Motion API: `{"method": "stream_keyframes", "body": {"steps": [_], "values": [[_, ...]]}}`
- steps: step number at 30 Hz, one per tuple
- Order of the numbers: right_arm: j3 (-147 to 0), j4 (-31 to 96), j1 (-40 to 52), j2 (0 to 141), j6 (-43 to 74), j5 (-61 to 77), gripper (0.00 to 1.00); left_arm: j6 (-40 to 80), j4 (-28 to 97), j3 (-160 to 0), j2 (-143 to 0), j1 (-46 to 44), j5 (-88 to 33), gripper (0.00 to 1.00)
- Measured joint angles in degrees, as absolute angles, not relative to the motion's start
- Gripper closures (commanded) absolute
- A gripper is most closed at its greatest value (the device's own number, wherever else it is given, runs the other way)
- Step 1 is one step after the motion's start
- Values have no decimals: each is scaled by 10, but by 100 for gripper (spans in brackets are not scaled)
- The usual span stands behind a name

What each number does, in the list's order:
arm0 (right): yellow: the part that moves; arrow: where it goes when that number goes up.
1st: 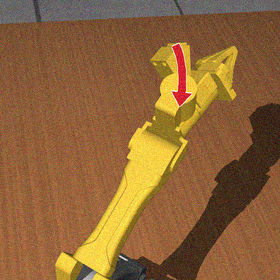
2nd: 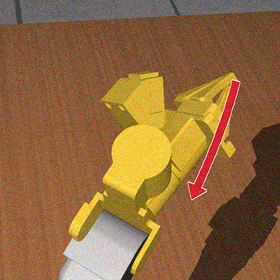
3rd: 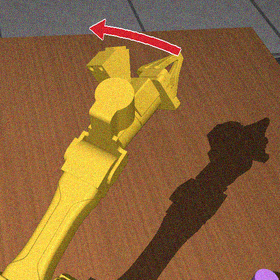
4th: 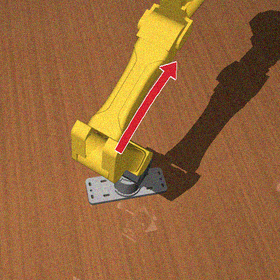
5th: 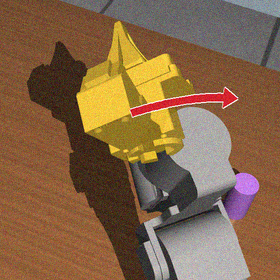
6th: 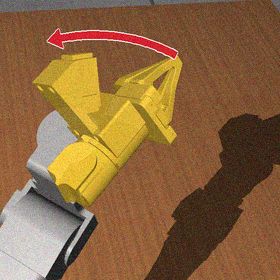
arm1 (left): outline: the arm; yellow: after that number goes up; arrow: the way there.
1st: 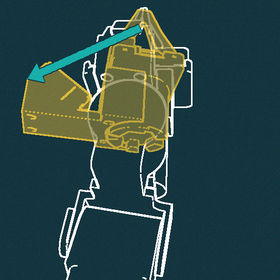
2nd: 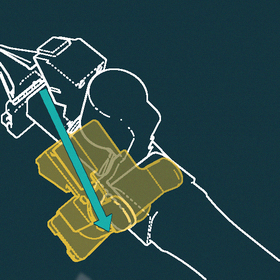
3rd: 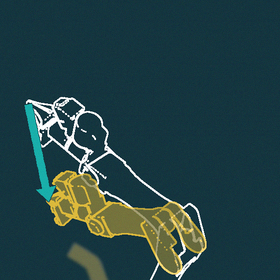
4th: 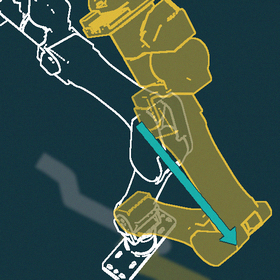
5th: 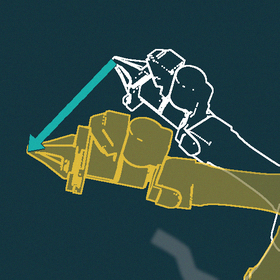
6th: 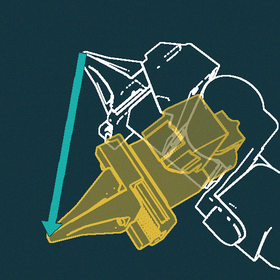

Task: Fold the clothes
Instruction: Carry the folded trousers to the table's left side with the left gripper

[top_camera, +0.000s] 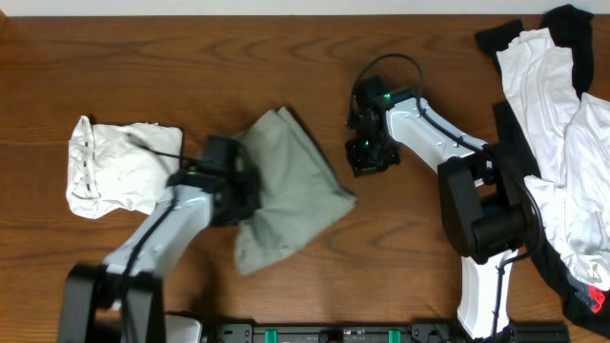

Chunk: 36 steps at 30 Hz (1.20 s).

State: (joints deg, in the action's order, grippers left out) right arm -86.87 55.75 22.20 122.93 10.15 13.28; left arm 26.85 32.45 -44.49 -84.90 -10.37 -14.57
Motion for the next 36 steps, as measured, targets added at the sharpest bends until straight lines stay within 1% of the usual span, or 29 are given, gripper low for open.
{"method": "stream_keyframes", "body": {"steps": [3,7,10,14,18,24,31,36], "values": [[-866,578,216,1224,102,130,86,226,368,-465,-809,-47,-100,94],[-861,597,202,1193,100,127,85,174,407,-519,-795,17,-50,94],[-861,606,194,1139,96,123,84,152,408,-553,-795,46,-23,94],[-861,614,190,1072,93,123,83,136,402,-589,-795,79,37,90],[-861,629,189,1035,89,124,83,130,363,-602,-795,119,78,89],[-861,660,189,1028,85,124,84,137,303,-603,-795,183,96,88],[-861,664,189,1028,83,124,84,159,300,-603,-806,246,105,87],[-861,664,189,1028,83,124,84,180,295,-603,-819,264,93,88]]}}
